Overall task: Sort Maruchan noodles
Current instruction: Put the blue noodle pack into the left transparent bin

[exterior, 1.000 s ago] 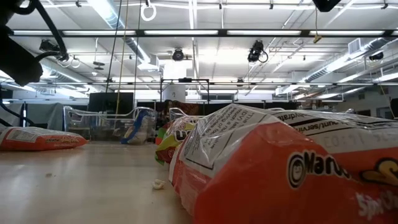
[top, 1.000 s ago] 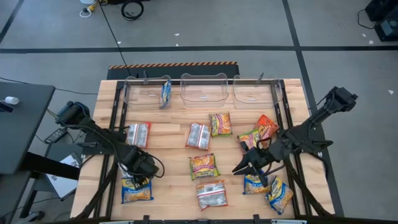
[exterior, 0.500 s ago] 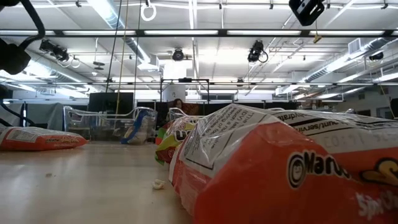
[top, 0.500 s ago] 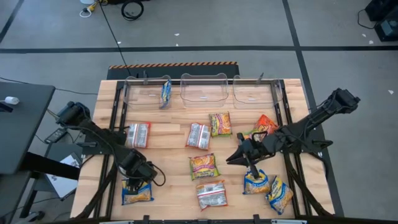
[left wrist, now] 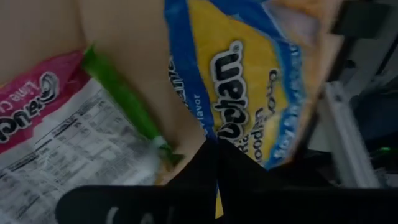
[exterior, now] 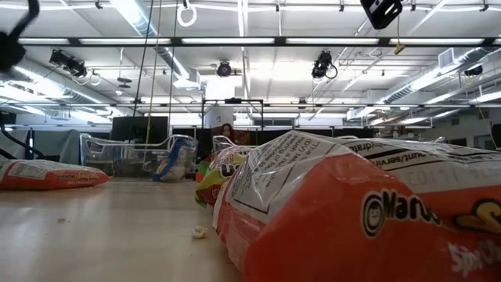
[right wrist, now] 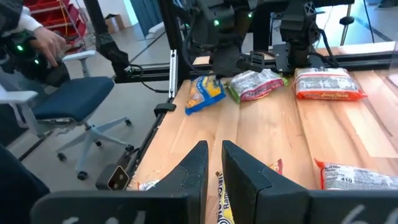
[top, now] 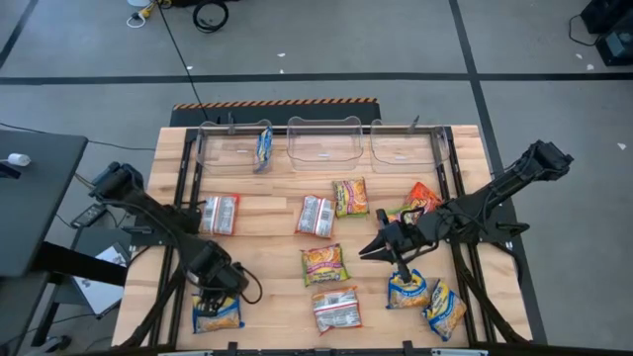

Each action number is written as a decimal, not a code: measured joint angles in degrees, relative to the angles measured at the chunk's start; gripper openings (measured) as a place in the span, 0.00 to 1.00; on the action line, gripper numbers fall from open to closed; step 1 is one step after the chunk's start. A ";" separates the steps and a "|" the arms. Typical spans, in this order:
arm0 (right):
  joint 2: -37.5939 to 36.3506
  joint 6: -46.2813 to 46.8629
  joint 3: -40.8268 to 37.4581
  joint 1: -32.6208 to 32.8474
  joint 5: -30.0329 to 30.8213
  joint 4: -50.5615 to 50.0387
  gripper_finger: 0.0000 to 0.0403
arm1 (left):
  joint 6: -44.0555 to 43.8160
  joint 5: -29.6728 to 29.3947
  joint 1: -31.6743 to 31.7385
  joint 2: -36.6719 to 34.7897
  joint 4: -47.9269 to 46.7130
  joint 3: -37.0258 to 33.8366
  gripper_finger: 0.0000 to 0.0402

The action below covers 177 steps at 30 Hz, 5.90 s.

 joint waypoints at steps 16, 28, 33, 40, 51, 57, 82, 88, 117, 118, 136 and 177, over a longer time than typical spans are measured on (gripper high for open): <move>-4.87 -5.62 0.00 -0.04 5.90 0.12 0.13 | 42.09 -27.53 11.40 -0.01 -35.83 30.43 0.00; -4.85 -4.33 0.00 -0.04 20.23 0.08 0.13 | 87.62 -50.23 38.94 -2.02 -43.99 32.38 0.00; -4.82 -4.14 -0.01 -0.07 25.58 0.21 0.13 | 100.85 -51.74 52.34 -2.58 -43.95 32.36 0.00; -4.82 -6.16 0.00 -2.37 27.47 0.26 0.13 | 121.33 -54.98 68.05 -2.51 -30.86 32.30 0.00; -4.82 -11.57 -0.01 -8.31 27.43 0.11 0.13 | 136.65 -51.70 81.99 -1.81 -20.78 26.24 0.00; -4.82 -14.66 0.00 -9.82 27.26 0.56 0.13 | 142.16 -49.24 82.45 0.16 -7.25 19.02 0.00; -4.82 -17.67 -0.01 -16.25 25.75 -1.30 0.13 | 138.99 -47.11 73.35 7.91 0.78 18.15 0.02; -4.82 -15.65 0.00 -17.09 25.33 -1.65 0.13 | 134.71 -43.01 73.91 7.89 2.70 18.15 0.02; -4.25 -15.26 5.89 -21.27 25.28 -14.44 0.13 | 113.93 -48.27 71.14 5.03 5.48 22.80 0.31; -3.88 -14.41 8.00 -21.29 25.20 -18.80 0.13 | 111.27 -47.80 70.50 4.12 4.28 24.11 0.31; 20.49 24.24 36.56 -2.57 -6.67 -75.22 0.14 | 41.13 -24.80 54.26 -12.91 -13.91 31.64 0.21; 29.12 12.03 29.47 -8.64 -22.41 -56.37 0.02 | -20.42 -63.31 -2.43 -18.44 -26.71 31.57 0.18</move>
